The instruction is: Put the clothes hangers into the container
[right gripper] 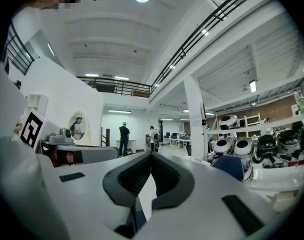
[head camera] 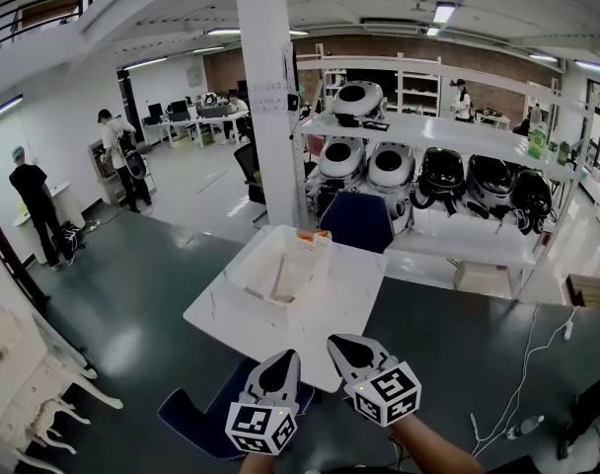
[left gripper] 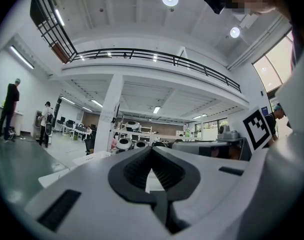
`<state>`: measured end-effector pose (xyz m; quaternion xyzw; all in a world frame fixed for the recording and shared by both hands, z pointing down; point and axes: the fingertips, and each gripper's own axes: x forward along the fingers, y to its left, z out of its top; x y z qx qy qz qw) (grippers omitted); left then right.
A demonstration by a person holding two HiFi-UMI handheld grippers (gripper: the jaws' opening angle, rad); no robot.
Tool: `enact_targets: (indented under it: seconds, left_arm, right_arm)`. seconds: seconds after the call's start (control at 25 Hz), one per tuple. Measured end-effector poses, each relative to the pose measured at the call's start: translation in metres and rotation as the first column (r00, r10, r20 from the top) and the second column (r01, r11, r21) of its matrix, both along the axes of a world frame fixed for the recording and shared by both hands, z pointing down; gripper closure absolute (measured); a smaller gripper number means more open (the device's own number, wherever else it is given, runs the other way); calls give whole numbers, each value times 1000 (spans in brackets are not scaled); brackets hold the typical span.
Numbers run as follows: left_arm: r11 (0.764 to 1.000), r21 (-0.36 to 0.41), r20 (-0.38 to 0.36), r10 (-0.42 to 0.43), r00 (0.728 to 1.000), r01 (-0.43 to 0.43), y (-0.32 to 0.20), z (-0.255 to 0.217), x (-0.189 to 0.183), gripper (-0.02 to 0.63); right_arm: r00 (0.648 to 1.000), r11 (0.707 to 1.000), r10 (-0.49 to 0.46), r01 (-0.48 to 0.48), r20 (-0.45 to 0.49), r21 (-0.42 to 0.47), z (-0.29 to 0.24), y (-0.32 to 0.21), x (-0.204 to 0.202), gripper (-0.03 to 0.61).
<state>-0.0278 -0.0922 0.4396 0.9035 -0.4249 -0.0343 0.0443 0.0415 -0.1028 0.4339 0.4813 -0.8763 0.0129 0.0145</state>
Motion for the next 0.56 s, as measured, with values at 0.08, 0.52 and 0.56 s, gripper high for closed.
enact_targets:
  seconds: [0.08, 0.52, 0.56]
  left_arm:
    - [1000, 14, 22, -12, 1000, 11, -1, 1, -1, 610]
    - [999, 42, 61, -22, 998, 19, -2, 2, 3, 609]
    - [999, 41, 61, -22, 998, 20, -2, 1, 3, 609]
  right_arm:
    - [1000, 1000, 6, -6, 1, -1, 1, -2, 1, 559]
    - [1000, 1000, 11, -11, -2, 11, -1, -3, 6, 560]
    - [1000, 1000, 10, -10, -2, 11, -2, -3, 6, 560]
